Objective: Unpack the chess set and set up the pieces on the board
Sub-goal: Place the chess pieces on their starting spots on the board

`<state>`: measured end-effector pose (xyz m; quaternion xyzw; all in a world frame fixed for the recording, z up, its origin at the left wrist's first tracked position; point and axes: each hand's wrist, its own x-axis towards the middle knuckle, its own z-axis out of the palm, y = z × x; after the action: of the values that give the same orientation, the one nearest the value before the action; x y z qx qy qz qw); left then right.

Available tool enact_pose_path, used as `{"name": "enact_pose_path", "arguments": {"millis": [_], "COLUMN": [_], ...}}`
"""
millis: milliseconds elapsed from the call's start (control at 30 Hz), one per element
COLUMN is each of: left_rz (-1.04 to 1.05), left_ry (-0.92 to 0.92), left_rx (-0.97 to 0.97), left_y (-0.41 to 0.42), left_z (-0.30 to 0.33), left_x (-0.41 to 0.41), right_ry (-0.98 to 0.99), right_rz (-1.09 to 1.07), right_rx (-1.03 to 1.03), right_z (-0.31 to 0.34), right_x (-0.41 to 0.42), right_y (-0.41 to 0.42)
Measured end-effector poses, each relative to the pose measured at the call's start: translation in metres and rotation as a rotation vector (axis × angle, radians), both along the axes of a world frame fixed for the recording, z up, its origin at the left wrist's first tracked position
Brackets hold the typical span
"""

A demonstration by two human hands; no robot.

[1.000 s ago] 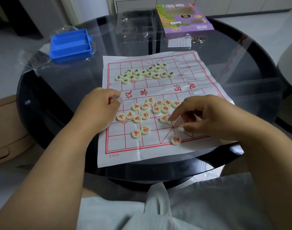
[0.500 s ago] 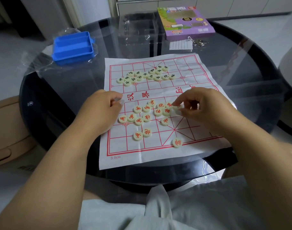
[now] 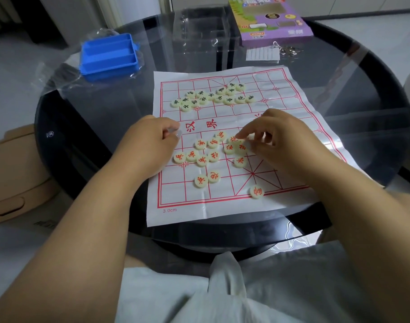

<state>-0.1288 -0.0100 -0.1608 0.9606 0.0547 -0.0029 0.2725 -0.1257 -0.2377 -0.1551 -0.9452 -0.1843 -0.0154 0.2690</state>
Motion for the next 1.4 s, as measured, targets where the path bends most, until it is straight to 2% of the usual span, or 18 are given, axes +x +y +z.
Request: {"name": "enact_pose_path", "arguments": {"millis": [467,667,800,1200,1400], "left_rz": [-0.005,0.005,-0.004,0.0,-0.005], "left_ry": [0.013,0.018,0.016,0.02,0.019], "left_rx": [-0.041,-0.054,-0.042,-0.083,-0.087], "left_y": [0.002,0.001,0.002,0.003,0.003], "left_z": [0.002,0.002,0.0,0.001,0.0], "left_x": [-0.003,-0.001,0.0,-0.002,-0.002], "right_ry": [0.068,0.114,0.185,0.162,0.18], "right_rz": [0.156,0.142,0.237,0.329,0.281], "right_rx": [-0.285,-0.215,-0.104,-0.173,-0.128], "right_z": [0.02,0.02,0.03,0.011,0.016], "right_x": [0.015,0.011,-0.018,-0.041,-0.037], "right_y": [0.025,0.025,0.017,0.011,0.008]}}
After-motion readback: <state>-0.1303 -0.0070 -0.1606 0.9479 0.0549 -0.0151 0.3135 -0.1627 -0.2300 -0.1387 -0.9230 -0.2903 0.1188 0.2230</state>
